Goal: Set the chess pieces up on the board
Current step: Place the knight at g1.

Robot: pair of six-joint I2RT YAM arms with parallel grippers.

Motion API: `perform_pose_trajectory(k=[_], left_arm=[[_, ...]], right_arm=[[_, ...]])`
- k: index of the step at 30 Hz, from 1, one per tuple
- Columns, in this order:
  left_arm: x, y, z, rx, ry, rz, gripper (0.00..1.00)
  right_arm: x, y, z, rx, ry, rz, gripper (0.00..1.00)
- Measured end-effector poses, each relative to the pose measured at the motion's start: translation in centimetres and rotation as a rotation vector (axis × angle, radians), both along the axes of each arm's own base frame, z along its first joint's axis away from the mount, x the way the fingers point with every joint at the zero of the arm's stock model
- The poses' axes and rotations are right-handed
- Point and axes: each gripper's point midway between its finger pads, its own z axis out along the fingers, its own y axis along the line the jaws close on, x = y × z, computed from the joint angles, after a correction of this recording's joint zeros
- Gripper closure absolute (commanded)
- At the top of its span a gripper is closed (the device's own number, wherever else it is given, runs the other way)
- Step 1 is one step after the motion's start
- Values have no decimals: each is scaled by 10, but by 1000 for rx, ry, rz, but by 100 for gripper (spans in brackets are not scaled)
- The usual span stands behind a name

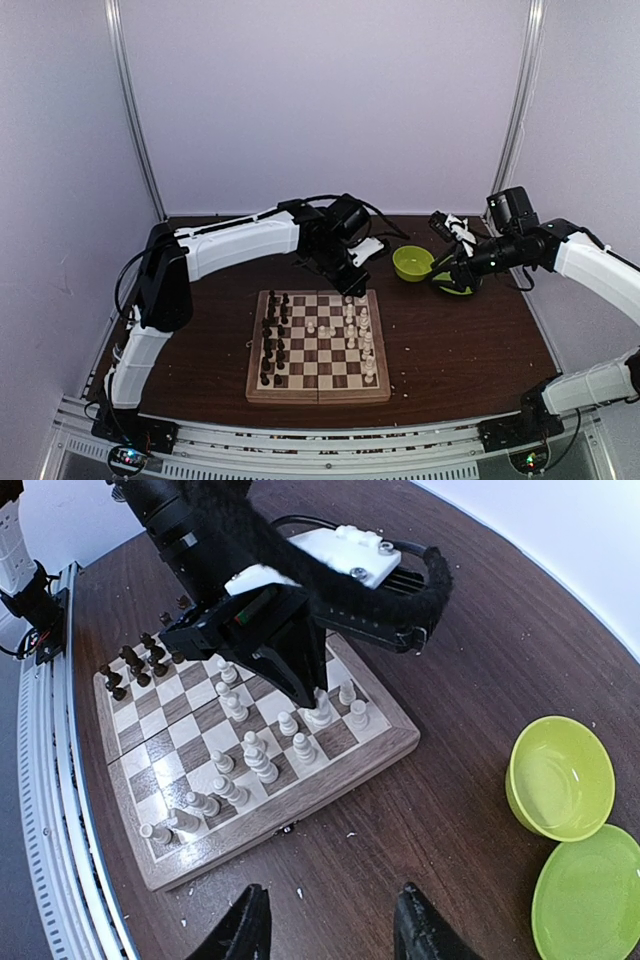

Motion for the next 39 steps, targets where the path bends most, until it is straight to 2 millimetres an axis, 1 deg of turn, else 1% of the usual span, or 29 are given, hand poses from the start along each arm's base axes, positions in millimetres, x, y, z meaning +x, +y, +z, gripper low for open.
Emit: perform_pose_trajectory(k=[8, 20, 39], left_arm=[[-2, -2, -4, -1, 14, -7, 100], [-4, -4, -31, 26, 54, -15, 100], [2, -10, -28, 6, 38, -4, 100]], right_arm=[[-1, -1, -3, -8, 8, 3, 58], [0, -1, -5, -11, 13, 3, 59], [-1, -2, -8, -17, 25, 7, 59]])
